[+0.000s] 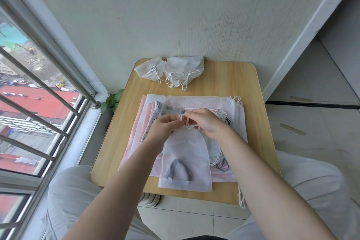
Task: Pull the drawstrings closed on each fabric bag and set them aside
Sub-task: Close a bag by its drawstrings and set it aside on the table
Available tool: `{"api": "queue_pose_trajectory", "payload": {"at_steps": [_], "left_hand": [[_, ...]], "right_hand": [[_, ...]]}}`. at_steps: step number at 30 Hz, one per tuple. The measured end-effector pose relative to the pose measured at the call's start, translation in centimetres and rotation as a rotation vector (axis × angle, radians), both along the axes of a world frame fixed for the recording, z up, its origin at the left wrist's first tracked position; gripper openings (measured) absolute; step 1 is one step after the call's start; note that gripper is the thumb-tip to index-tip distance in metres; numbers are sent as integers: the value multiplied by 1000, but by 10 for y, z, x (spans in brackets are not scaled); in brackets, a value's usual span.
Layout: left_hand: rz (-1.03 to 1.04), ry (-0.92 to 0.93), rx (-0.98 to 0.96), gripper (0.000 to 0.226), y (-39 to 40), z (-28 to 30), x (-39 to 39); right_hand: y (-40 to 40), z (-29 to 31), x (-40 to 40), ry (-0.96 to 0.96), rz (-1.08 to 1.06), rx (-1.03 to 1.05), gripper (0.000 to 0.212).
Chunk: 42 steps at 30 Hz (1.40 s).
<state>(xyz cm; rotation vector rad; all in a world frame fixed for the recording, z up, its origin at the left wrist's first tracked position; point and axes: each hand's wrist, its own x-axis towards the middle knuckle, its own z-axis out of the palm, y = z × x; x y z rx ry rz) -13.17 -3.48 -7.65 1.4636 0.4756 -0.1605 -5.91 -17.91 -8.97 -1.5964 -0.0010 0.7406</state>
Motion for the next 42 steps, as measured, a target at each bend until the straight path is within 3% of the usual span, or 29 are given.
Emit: {"api": "queue_pose_trajectory", "payload": {"at_steps": [3, 6, 11, 13, 15, 19, 22, 25, 28, 32, 35, 38, 40, 42], "left_hand": [[-4, -5, 6, 11, 2, -3, 1], [57, -8, -20, 20, 3, -6, 3], [80, -1, -84, 21, 3, -6, 1], [97, 6, -108, 24, 5, -6, 0], [109, 18, -123, 25, 6, -6, 0], [106, 44, -165, 29, 8, -8, 2], [190, 75, -172, 32, 3, -7, 2], [320, 165, -71, 29, 8, -10, 2], [279, 193, 101, 23, 10, -15, -2], [226, 154, 166, 28, 0, -13, -5], [243, 155, 145, 27, 1, -11, -3], [251, 198, 95, 29, 0, -13, -3], [187, 226, 90, 30, -1, -16, -3], [106, 221, 246, 18, 1, -18, -1]], "right_hand": [[-1, 1, 1, -1, 28, -2, 10], [-1, -3, 4, -82, 40, -156, 11], [-3, -10, 9, -272, -143, -458, 12], [-3, -6, 8, -282, -180, -459, 15], [-1, 0, 8, -163, -232, -290, 23], [8, 14, 1, 330, -431, 441, 27], [14, 14, -2, 488, -513, 650, 32], [11, 14, 1, 416, -499, 435, 25], [7, 18, 4, 149, -400, 68, 22], [8, 28, -2, -258, -18, -361, 21], [4, 33, -3, -421, 329, -616, 26], [4, 41, -4, -507, 599, -806, 31], [6, 42, -4, -544, 660, -858, 29], [8, 39, -5, -553, 653, -864, 23]]}}
